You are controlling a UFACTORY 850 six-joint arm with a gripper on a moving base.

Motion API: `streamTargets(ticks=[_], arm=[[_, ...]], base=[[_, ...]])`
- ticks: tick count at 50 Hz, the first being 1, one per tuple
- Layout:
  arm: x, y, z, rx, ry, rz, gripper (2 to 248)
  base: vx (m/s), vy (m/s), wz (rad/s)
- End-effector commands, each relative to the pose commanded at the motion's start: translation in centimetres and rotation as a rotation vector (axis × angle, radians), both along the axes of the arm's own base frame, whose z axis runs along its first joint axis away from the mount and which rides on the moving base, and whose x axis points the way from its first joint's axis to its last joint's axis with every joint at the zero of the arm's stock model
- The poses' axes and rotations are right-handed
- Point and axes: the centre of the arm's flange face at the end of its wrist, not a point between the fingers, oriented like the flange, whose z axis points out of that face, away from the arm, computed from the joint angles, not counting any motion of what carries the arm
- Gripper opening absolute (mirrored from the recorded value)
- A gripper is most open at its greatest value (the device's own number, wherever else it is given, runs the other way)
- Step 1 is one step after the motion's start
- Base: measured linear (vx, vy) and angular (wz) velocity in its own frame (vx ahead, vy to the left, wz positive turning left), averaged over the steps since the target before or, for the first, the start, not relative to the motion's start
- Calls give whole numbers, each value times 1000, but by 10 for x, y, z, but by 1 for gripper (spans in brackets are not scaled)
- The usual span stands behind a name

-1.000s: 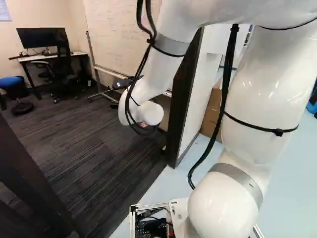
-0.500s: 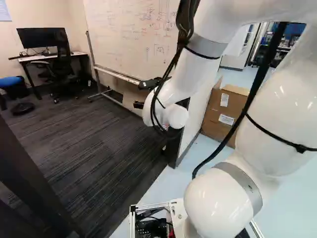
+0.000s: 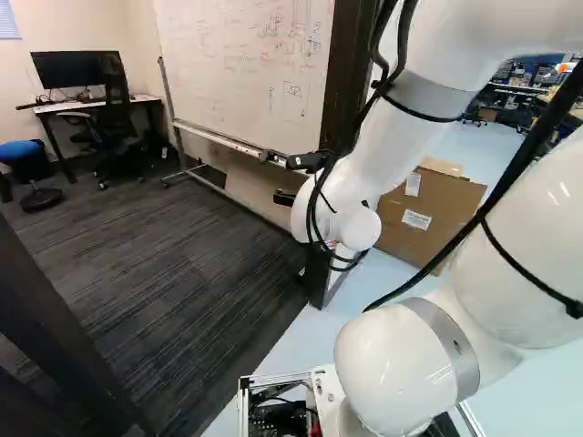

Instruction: Open the door and move inside

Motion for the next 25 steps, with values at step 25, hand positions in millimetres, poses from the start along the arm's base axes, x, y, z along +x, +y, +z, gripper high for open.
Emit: streamTargets(ticks=[25], arm=[[-26,-29,-8,9,11,-76,247]], base=[[0,0,0]])
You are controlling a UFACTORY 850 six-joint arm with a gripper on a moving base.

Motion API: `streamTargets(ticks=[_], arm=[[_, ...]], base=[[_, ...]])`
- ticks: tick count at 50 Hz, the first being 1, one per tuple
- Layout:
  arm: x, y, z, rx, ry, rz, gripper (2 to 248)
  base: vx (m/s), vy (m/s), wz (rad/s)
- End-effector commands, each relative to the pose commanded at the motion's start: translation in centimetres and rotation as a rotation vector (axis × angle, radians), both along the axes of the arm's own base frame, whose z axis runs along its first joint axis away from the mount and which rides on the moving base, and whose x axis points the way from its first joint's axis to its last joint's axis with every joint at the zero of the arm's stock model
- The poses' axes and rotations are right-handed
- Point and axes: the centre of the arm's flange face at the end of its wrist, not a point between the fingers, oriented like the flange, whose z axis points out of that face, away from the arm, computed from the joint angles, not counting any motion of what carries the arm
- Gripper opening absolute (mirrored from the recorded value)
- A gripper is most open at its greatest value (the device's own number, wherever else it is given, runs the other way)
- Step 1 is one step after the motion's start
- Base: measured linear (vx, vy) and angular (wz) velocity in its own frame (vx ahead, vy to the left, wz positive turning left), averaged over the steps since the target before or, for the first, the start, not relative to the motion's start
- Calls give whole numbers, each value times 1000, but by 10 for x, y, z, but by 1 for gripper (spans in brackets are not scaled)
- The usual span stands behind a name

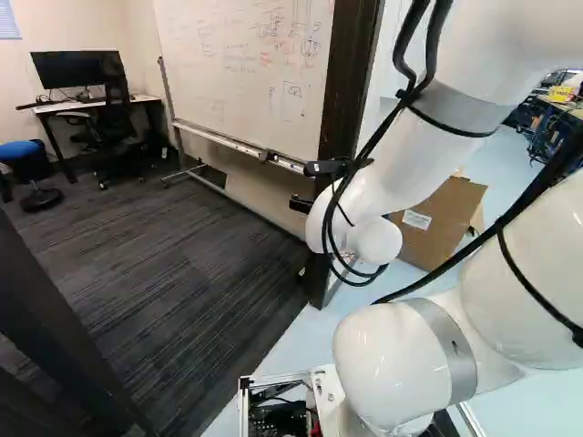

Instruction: Open the door and move inside

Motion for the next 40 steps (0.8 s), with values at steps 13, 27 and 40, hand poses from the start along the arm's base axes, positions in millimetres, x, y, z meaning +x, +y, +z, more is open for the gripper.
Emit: streamTargets(ticks=[13,27,40], arm=[[-7,-6,-2,2,3,-19,247],[-8,-8,-3,3,3,-23,247],[-8,-8,-3,3,3,-23,247]], base=[[0,0,0],[0,0,0],[0,0,0]])
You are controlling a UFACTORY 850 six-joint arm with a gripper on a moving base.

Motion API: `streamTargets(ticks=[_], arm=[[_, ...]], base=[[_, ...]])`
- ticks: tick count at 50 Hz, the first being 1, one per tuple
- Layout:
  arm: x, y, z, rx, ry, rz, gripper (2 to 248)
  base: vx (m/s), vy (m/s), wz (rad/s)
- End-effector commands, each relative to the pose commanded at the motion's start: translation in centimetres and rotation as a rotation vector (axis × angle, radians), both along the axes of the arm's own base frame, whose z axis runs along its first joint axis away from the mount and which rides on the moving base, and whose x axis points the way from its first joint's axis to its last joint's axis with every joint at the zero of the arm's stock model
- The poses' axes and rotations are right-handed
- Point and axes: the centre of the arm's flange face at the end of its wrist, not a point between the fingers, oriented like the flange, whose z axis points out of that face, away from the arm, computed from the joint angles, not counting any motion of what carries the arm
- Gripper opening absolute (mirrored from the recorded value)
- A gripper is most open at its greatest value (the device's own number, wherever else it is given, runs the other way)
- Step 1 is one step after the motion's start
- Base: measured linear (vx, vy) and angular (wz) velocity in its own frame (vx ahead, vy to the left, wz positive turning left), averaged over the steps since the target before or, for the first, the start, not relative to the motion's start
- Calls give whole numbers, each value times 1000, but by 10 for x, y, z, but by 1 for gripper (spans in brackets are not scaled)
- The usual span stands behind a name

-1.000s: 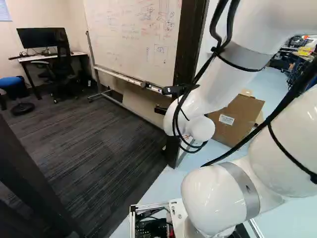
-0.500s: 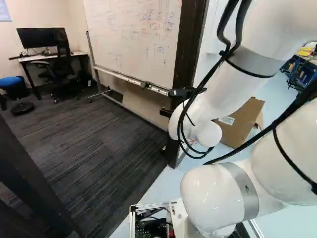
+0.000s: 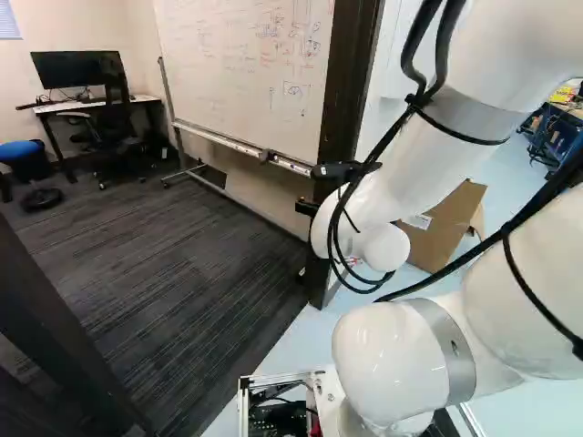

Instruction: Open the door and move inside

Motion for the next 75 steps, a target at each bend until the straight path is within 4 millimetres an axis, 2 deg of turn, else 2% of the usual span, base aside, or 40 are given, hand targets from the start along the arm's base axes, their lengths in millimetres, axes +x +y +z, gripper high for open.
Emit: streamTargets(ticks=[22,75], arm=[[0,0,0,0,0,0,247],[0,0,0,0,0,0,247]], base=[[1,5,10],[28,-4,146]])
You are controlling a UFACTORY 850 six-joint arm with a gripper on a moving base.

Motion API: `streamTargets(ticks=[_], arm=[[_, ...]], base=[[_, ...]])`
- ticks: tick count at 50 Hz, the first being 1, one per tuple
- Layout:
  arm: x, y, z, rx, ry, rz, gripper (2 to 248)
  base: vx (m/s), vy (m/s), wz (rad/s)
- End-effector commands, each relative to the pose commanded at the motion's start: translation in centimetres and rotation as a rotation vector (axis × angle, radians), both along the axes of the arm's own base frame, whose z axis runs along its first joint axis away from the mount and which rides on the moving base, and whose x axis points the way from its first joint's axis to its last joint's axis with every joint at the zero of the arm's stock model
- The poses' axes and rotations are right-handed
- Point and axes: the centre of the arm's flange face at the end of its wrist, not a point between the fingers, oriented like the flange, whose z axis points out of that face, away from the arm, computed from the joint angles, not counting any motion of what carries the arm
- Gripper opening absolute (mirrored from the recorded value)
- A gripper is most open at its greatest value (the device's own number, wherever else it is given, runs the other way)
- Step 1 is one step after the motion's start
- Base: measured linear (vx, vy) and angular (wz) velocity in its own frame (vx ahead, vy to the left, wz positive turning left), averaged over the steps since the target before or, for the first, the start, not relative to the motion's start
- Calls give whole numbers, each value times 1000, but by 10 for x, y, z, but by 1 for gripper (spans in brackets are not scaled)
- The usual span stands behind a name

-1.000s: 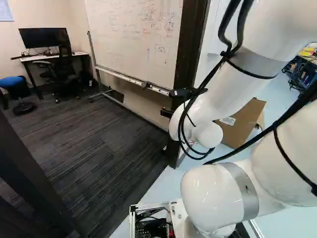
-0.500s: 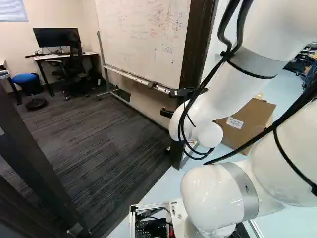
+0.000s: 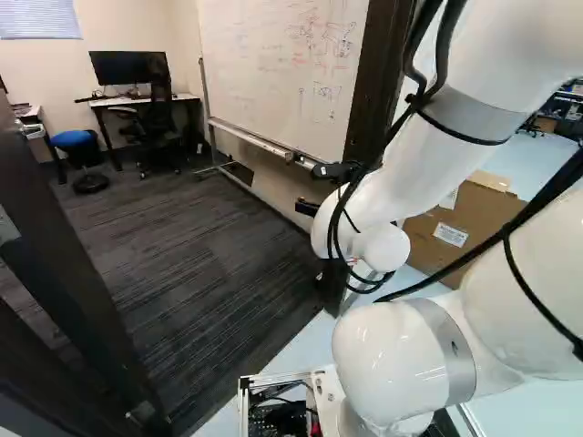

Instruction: Open the door and move inside

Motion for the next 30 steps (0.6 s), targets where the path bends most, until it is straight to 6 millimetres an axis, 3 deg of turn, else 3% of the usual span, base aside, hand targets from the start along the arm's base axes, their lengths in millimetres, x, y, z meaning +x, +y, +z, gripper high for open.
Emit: streamTargets(ticks=[30], arm=[[0,0,0,0,0,0,247]], base=[[58,2,275]])
